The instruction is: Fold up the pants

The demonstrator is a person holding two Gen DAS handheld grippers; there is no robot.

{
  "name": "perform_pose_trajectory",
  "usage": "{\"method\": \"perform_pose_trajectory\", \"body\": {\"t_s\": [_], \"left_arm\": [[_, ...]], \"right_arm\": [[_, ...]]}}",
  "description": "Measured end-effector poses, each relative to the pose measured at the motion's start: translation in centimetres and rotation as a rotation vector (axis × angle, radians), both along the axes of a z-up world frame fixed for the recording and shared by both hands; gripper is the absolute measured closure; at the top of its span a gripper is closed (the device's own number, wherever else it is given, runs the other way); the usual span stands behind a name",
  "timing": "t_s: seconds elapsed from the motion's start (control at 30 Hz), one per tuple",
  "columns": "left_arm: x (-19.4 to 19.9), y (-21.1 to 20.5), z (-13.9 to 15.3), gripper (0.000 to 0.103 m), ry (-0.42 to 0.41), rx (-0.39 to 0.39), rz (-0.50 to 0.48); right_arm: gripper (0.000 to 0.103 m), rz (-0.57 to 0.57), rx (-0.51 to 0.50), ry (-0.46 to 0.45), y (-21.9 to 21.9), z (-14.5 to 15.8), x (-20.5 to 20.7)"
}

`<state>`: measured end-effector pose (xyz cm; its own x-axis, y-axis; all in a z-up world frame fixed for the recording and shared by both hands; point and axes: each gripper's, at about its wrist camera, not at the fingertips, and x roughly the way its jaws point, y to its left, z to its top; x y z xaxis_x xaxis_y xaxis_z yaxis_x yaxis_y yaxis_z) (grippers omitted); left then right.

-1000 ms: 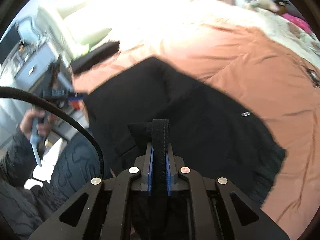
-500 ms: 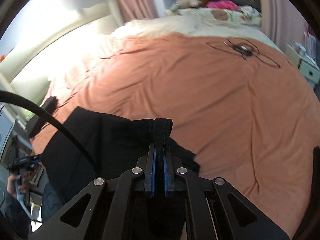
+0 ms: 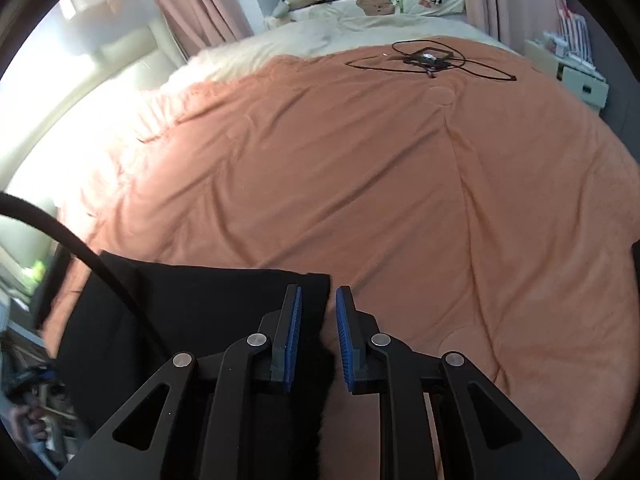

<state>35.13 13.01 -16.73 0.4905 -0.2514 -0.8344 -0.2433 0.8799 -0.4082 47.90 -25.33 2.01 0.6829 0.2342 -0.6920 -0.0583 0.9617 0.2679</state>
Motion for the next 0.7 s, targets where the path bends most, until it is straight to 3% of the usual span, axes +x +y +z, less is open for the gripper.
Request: {"method": "perform_pose_trajectory", "body": {"t_s": [0.07, 0.13, 0.17, 0.2, 0.43, 0.7], "left_arm": [[0.0, 0.1, -0.2, 0.027, 0.001, -0.009, 0.002], [-0.1, 0.0, -0.1, 0.027, -0.004, -0.009, -0.002], [-0.1, 0.0, -0.1, 0.027, -0.005, -0.008, -0.006], [-0.2, -0.1, -0.2, 0.027, -0.006, -0.009, -0.009], [-0.5, -0.3, -0.2, 0.027, -0.021, -0.023, -0.031], [-1.3, 0.3, -0.8, 0.027, -0.038, -0.073, -0.035]], "right_arm": [[0.085, 0.027, -0.003, -0.004, 0.6, 0.7, -1.4], [0.067, 0.065, -0.004, -0.012, 1.1, 1.1, -2.8], [0.052, 0.086, -0.014, -0.019, 1.6, 1.4, -3.7], [0.045, 0.104, -0.026, -0.027, 2.2, 1.8, -4.5], [0.045, 0.248, -0.089, -0.051, 6.1, 2.8, -8.7], [0.045, 0.414, -0.161, -0.016, 10.9, 1.8, -10.3]]}}
